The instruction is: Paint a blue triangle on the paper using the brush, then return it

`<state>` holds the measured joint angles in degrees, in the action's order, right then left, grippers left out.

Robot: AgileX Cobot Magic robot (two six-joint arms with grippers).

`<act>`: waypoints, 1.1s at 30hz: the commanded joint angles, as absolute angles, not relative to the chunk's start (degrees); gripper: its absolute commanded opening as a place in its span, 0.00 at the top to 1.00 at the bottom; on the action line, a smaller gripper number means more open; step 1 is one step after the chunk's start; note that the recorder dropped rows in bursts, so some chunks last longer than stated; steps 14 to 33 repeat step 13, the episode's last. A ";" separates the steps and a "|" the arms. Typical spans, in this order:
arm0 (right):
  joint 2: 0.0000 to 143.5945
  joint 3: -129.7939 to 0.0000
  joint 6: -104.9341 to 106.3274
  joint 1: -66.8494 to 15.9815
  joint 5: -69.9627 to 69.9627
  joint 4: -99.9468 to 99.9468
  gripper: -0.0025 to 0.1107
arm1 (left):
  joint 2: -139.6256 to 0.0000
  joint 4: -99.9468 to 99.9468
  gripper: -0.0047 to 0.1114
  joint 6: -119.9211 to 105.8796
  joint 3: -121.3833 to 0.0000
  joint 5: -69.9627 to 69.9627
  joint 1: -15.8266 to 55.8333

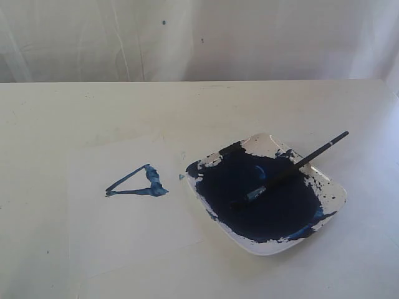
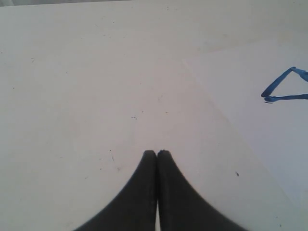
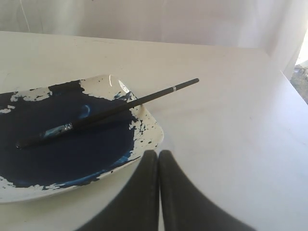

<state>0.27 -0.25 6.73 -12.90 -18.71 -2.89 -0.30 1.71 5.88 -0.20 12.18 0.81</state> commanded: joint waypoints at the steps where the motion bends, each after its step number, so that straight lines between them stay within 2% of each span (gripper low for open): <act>1: 0.00 0.00 6.69 -12.49 -18.09 -2.96 0.98 | 0.00 1.35 0.96 6.22 0.00 12.04 0.64; 33: 0.00 0.00 6.69 -12.49 -18.09 -2.96 0.98 | 0.00 1.35 0.96 6.22 0.00 12.04 0.64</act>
